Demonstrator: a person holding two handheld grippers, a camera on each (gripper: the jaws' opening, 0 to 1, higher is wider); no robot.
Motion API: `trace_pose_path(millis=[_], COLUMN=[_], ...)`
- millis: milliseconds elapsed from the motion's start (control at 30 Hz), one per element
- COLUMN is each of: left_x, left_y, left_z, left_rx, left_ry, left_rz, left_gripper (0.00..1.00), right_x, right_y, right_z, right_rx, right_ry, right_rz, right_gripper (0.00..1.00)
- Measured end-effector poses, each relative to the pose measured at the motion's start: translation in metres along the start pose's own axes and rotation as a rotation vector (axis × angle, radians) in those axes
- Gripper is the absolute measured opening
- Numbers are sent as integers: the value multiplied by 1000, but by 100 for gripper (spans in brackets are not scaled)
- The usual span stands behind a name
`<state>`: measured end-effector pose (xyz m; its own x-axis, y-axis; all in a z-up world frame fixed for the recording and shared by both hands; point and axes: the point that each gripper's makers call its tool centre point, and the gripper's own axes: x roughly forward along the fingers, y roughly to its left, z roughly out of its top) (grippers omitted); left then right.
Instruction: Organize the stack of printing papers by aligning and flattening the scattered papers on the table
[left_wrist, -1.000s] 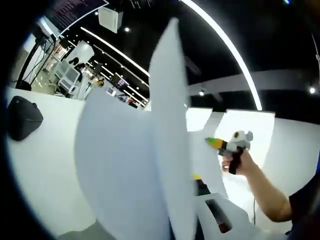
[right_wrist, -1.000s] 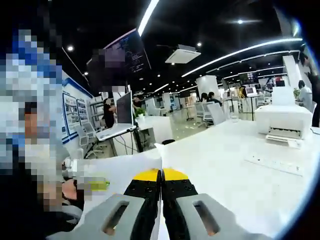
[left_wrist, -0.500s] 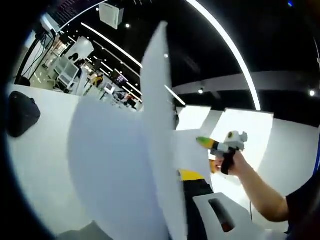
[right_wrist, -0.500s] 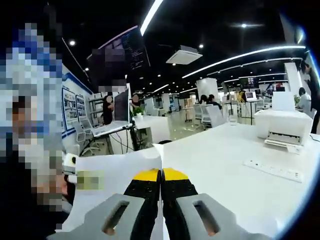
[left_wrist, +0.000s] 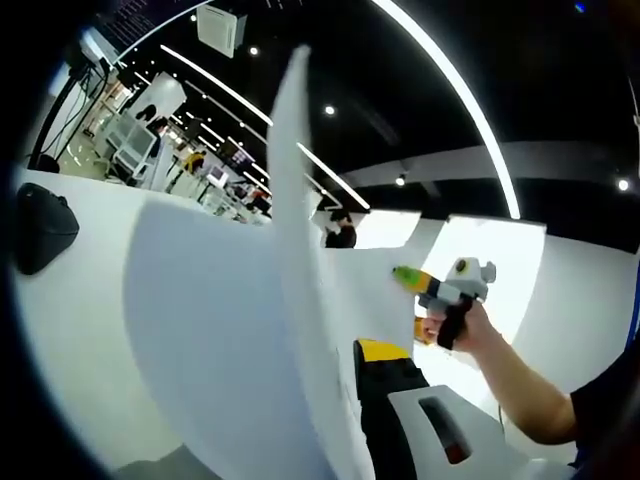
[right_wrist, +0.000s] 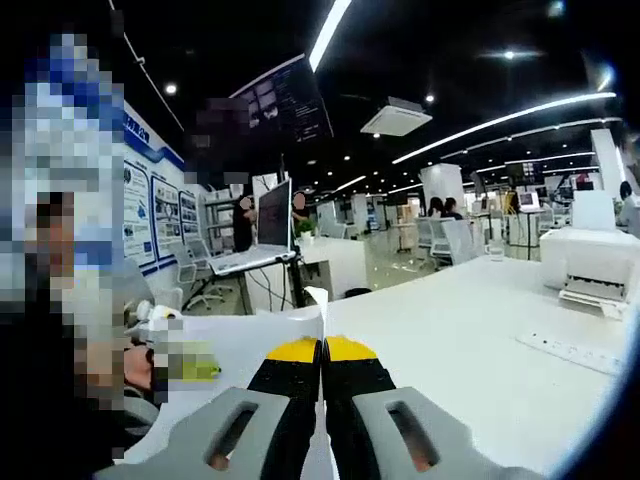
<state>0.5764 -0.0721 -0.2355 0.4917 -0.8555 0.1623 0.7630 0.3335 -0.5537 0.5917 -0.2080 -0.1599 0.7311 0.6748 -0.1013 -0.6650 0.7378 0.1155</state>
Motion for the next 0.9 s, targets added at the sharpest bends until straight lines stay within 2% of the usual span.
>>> trace_pose_path(millis=[267, 667, 900], left_x=[-1, 1, 0], left_y=[-2, -4, -6], left_z=[-1, -2, -3], left_rx=[0, -2, -3], left_ry=[2, 10, 10], left_rz=[-9, -11, -16], left_gripper=[14, 15, 15], right_x=[15, 30, 43], right_y=[18, 37, 60], right_z=[-6, 0, -7], right_rx=[-8, -23, -65], right_ry=[17, 15, 66], right_rz=[40, 99, 168], right_gripper=[0, 0, 0])
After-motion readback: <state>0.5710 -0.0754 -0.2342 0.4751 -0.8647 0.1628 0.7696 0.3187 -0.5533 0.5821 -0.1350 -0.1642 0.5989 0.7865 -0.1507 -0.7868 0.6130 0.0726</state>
